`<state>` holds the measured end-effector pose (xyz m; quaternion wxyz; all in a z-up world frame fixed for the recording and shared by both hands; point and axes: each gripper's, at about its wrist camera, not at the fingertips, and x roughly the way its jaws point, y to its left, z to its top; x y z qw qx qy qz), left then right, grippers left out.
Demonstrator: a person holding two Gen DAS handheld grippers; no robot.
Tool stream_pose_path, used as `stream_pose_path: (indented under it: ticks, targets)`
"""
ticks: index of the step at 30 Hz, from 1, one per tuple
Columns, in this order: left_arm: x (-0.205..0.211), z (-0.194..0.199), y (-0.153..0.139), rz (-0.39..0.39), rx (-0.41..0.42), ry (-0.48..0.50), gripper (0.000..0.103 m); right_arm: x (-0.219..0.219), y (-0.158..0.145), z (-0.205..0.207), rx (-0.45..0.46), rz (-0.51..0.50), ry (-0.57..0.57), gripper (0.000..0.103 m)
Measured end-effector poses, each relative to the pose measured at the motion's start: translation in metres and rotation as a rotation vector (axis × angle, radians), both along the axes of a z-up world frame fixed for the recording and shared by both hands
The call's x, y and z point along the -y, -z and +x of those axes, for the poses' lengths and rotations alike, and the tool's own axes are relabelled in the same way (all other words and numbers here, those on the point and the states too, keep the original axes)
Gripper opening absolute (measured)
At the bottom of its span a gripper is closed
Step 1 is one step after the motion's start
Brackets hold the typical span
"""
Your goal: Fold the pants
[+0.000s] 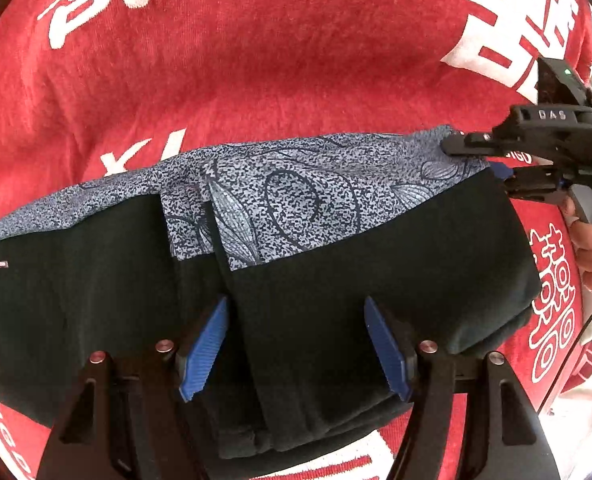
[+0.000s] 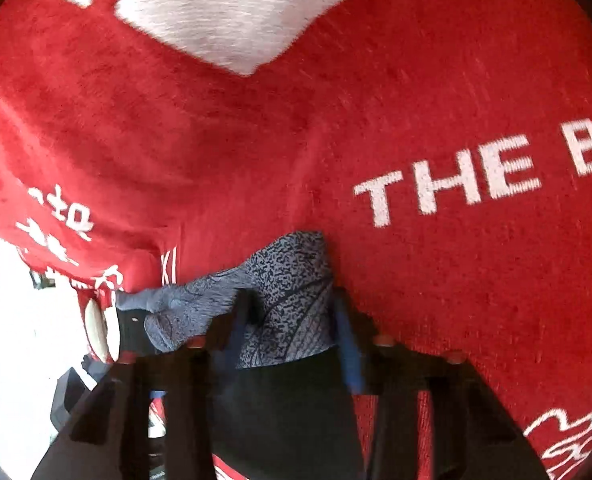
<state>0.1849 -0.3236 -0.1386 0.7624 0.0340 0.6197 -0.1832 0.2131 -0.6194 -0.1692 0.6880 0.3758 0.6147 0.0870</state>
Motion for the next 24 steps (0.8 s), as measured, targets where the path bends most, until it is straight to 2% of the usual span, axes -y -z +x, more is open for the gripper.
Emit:
stream_pose_path:
  ticks: [3,5,7,8,9,10,15,19,21,24]
  targets:
    - [0.000,0.003,-0.002,-0.007,-0.017,-0.002,0.069,0.001,-0.010,-0.009,0.038,-0.044,0.001,0.025]
    - [0.003,0.001,-0.001,0.001,-0.006,0.004,0.070,0.009,-0.001,-0.016,0.001,-0.049,0.049,0.025]
    - [0.006,-0.001,-0.003,0.016,0.000,0.010,0.070,0.016,0.004,-0.019,-0.025,-0.022,0.111,0.029]
    - [0.005,-0.001,-0.003,0.013,-0.003,0.007,0.070,0.017,0.002,-0.020,-0.025,-0.029,0.120,0.036]
    - [0.005,-0.001,-0.003,0.007,-0.005,0.006,0.070,0.015,-0.006,-0.021,-0.020,-0.063,0.120,0.044]
    - [0.005,-0.002,-0.003,0.003,-0.004,0.010,0.070,0.014,-0.015,-0.025,-0.007,-0.103,0.109,0.046]
    - [0.004,-0.005,-0.001,0.006,0.013,0.020,0.070,-0.001,-0.056,-0.048,0.051,-0.201,0.034,0.046]
    - [0.000,-0.011,-0.005,0.011,0.017,0.014,0.070,-0.019,-0.077,-0.069,0.100,-0.128,0.038,0.045]
    - [-0.002,-0.013,-0.005,0.011,0.019,0.019,0.070,-0.037,-0.071,-0.072,0.095,-0.110,0.027,0.045]
    - [-0.007,-0.015,-0.008,0.021,0.019,0.019,0.070,-0.063,-0.039,-0.085,0.014,-0.130,-0.012,0.044]
